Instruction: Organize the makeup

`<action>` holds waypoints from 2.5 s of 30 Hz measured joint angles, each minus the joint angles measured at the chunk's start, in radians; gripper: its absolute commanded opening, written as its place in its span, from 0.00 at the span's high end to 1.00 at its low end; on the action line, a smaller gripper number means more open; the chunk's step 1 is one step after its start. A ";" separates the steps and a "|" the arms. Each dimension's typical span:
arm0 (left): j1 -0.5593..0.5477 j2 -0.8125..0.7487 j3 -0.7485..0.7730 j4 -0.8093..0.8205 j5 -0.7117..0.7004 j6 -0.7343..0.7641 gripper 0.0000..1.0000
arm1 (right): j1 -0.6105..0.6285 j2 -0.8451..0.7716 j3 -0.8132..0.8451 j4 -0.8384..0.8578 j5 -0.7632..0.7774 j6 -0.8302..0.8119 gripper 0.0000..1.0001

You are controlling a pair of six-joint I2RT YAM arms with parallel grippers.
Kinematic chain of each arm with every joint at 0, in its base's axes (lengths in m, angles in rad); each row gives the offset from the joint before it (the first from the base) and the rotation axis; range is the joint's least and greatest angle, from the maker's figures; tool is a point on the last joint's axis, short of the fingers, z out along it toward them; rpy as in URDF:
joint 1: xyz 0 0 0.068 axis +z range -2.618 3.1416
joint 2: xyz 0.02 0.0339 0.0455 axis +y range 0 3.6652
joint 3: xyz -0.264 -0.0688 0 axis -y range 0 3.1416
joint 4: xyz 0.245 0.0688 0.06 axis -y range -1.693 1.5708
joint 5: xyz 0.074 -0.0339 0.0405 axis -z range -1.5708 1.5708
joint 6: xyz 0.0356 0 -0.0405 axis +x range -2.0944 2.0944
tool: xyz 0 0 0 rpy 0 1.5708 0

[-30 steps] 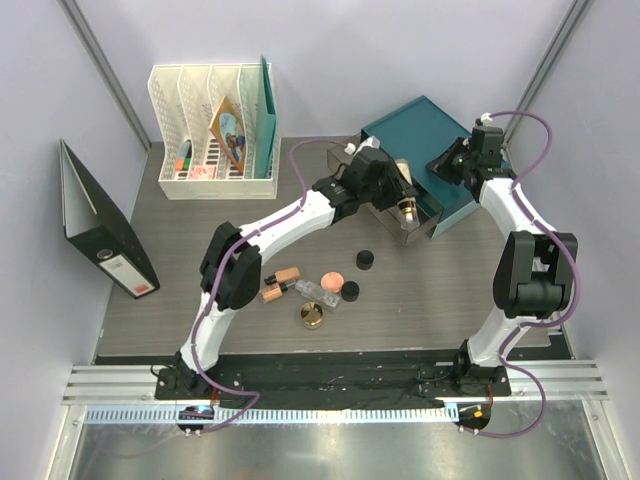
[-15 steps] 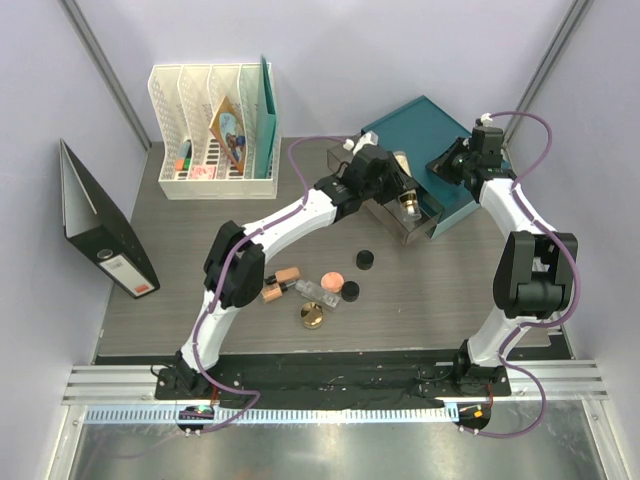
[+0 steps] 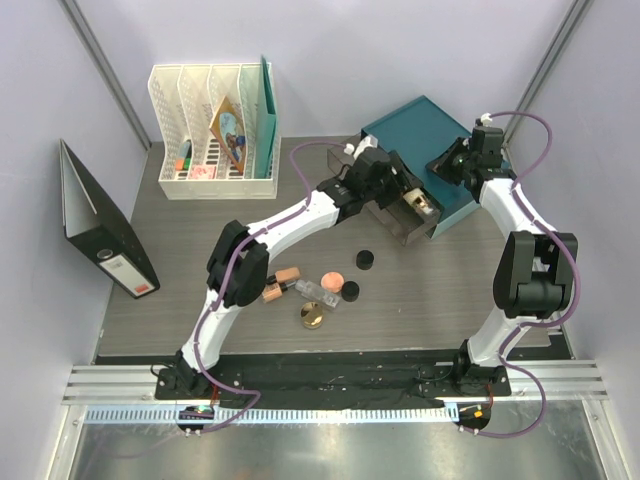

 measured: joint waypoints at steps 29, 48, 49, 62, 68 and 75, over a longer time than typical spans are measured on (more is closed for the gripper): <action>0.036 -0.713 -0.457 -0.263 -0.004 0.631 0.00 | 0.000 0.000 0.000 -0.002 -0.013 0.002 0.99; 0.037 -0.716 -0.787 -0.692 -0.306 0.781 0.07 | 0.000 0.000 -0.010 0.008 -0.015 0.002 0.99; 0.037 -0.705 -0.798 -0.697 -0.304 0.783 0.09 | 0.000 -0.002 -0.011 0.010 -0.015 0.002 0.99; 0.037 -0.653 -0.920 -0.689 -0.279 0.719 0.33 | 0.000 -0.005 -0.026 0.030 -0.029 0.003 0.99; 0.037 -0.566 -0.932 -0.645 -0.282 0.719 0.32 | 0.000 -0.006 -0.030 0.036 -0.033 0.003 0.99; 0.037 -0.492 -0.920 -0.613 -0.284 0.715 0.60 | 0.001 -0.009 -0.033 0.036 -0.033 0.003 0.99</action>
